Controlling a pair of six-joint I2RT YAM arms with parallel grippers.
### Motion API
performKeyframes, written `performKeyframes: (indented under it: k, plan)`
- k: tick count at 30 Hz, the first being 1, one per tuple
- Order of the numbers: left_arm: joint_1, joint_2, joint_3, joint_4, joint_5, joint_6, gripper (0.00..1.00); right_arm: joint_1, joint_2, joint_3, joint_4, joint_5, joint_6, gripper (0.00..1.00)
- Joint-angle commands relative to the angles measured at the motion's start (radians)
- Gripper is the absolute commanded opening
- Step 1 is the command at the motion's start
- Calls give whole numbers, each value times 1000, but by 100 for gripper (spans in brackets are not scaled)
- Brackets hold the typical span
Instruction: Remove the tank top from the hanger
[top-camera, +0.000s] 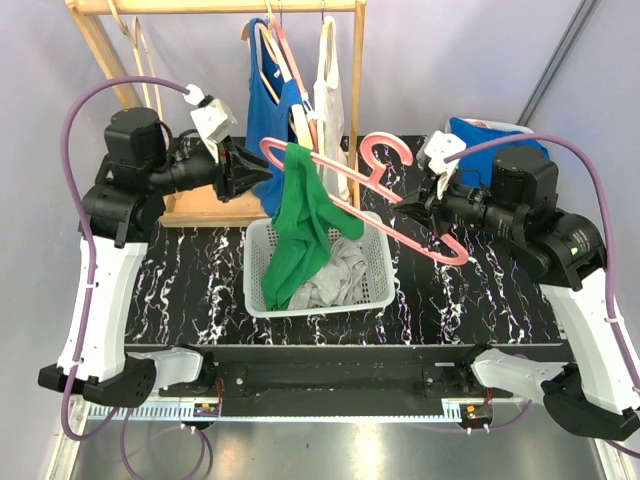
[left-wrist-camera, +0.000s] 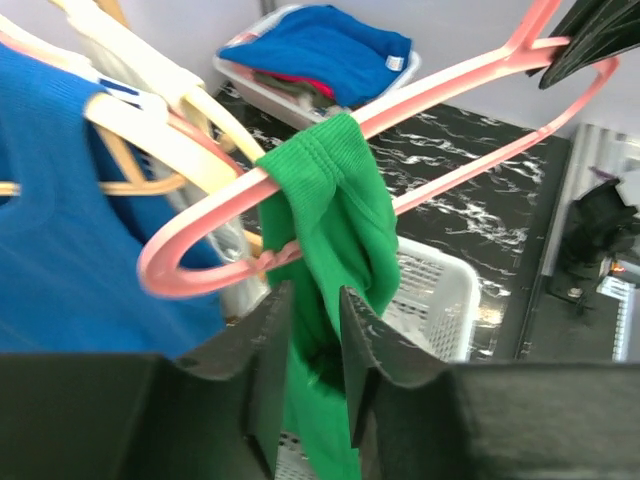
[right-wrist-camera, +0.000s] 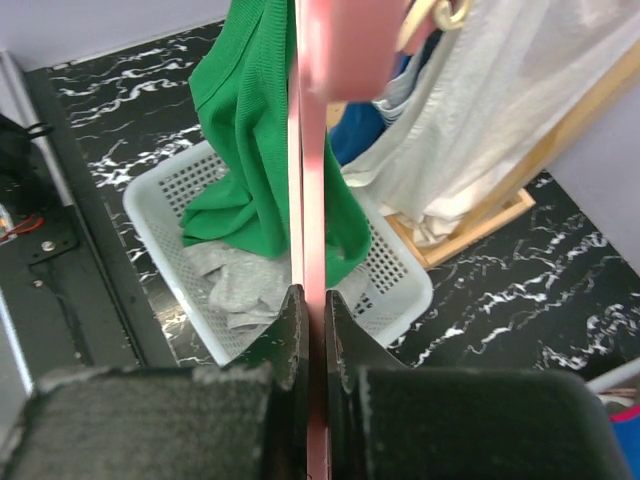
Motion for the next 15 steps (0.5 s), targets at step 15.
performKeyframes:
  k: [15]
  plan:
    - [-90,-7,-92,100,51,-79,30,-5,29,-43,117,-163,85,0]
